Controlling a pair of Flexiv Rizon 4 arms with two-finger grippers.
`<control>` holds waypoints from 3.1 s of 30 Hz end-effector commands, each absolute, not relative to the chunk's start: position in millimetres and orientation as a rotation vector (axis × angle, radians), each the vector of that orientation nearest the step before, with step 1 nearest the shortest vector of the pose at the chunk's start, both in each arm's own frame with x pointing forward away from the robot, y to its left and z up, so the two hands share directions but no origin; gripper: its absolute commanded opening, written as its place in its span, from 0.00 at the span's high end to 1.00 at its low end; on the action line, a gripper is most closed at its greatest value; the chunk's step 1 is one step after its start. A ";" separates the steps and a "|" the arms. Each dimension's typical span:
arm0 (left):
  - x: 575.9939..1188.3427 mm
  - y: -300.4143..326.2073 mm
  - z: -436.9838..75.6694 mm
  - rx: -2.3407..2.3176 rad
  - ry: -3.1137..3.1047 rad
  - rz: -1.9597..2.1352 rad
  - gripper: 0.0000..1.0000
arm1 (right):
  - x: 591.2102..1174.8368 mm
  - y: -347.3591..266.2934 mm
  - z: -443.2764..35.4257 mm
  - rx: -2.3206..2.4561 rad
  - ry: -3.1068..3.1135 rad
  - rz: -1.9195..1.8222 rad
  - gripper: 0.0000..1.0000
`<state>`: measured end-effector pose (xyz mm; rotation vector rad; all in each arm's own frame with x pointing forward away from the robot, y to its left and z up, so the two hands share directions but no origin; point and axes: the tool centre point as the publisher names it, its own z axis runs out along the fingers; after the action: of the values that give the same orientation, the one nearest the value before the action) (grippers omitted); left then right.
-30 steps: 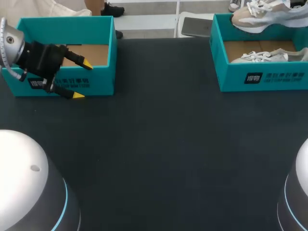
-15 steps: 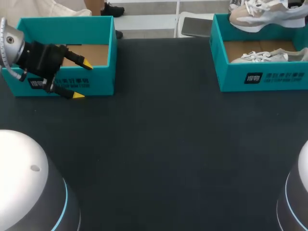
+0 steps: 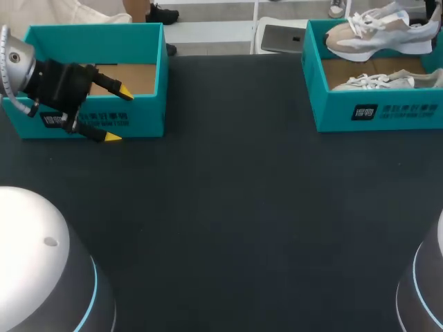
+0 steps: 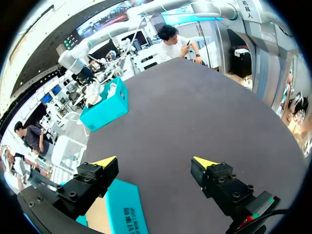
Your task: Take the shoe out of the shoebox, open the shoe tongue, remove and reinsert the insole, then place the shoe into the shoebox
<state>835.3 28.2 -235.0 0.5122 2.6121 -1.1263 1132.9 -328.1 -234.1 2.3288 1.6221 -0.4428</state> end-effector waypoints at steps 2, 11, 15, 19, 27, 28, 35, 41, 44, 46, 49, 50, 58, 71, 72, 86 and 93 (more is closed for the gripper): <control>834.5 28.8 -234.5 0.513 2.614 -1.123 0.00 | 1133.7 -330.2 -248.1 2.321 1.634 -0.437 1.00; 834.5 28.8 -234.5 0.513 2.614 -1.123 0.00 | 1141.6 -335.5 -276.5 2.311 1.653 -0.460 1.00; 834.5 28.8 -234.5 0.513 2.614 -1.123 0.00 | 1144.5 -338.4 -284.4 2.325 1.645 -0.466 1.00; 834.5 28.8 -234.5 0.513 2.614 -1.123 0.00 | 1148.3 -340.8 -291.2 2.341 1.635 -0.461 1.00; 834.5 28.8 -234.5 0.513 2.614 -1.123 0.00 | 1151.8 -345.6 -304.4 2.331 1.660 -0.508 1.00; 834.5 28.8 -234.5 0.513 2.614 -1.123 0.00 | 1152.4 -346.5 -306.2 2.339 1.654 -0.510 1.00; 834.5 28.8 -234.5 0.513 2.614 -1.123 0.00 | 1157.3 -350.7 -320.8 2.375 1.634 -0.514 1.00; 834.5 28.8 -234.5 0.513 2.614 -1.123 0.00 | 1160.3 -350.2 -326.9 2.366 1.635 -0.520 1.00; 834.5 28.8 -234.5 0.513 2.614 -1.123 0.00 | 1164.0 -351.1 -329.1 2.359 1.638 -0.521 1.00; 834.5 28.8 -234.5 0.513 2.614 -1.123 0.00 | 1167.5 -350.5 -329.4 2.359 1.643 -0.518 1.00; 834.5 28.8 -234.5 0.513 2.614 -1.123 0.00 | 1171.5 -349.7 -330.0 2.355 1.649 -0.512 1.00; 834.5 28.8 -234.5 0.513 2.614 -1.123 0.00 | 1172.2 -349.6 -330.4 2.353 1.652 -0.511 1.00; 834.5 28.8 -234.5 0.513 2.614 -1.123 0.00 | 1169.9 -348.7 -340.4 2.362 1.653 -0.520 1.00; 834.5 28.8 -234.5 0.513 2.614 -1.123 0.00 | 1166.1 -349.6 -354.7 2.343 1.621 -0.539 1.00; 834.5 28.8 -234.5 0.513 2.614 -1.123 0.00 | 1166.2 -349.4 -355.6 2.345 1.616 -0.540 1.00; 834.5 28.8 -234.5 0.513 2.614 -1.123 0.00 | 1169.6 -354.9 -361.6 2.351 1.544 -0.499 0.78; 834.5 28.8 -234.5 0.513 2.614 -1.123 0.00 | 1168.3 -355.0 -359.5 2.354 1.540 -0.490 0.68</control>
<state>835.3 28.2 -235.0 0.5122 2.6121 -1.1263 1162.7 -353.8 -359.9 2.3478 1.5404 -0.4789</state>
